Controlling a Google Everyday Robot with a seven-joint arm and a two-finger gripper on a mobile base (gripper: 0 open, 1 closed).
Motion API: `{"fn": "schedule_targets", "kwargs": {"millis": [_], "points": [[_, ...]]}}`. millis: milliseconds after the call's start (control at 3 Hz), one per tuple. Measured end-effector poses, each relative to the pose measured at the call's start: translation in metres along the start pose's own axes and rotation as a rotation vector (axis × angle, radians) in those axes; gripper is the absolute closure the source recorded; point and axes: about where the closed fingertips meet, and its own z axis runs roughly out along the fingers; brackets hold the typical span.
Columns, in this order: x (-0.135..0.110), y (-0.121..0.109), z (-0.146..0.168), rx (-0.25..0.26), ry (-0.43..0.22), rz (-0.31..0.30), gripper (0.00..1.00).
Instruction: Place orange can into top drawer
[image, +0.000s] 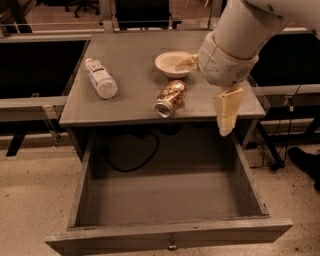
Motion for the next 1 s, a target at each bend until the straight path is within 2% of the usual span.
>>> {"fn": "schedule_targets", "kwargs": {"millis": [333, 667, 1000], "points": [[-0.001, -0.004, -0.002, 0.008, -0.002, -0.011, 0.0], [-0.005, -0.014, 0.0, 0.006, -0.013, -0.048, 0.0], [-0.011, -0.041, 0.017, 0.001, -0.042, -0.208, 0.0]]}}
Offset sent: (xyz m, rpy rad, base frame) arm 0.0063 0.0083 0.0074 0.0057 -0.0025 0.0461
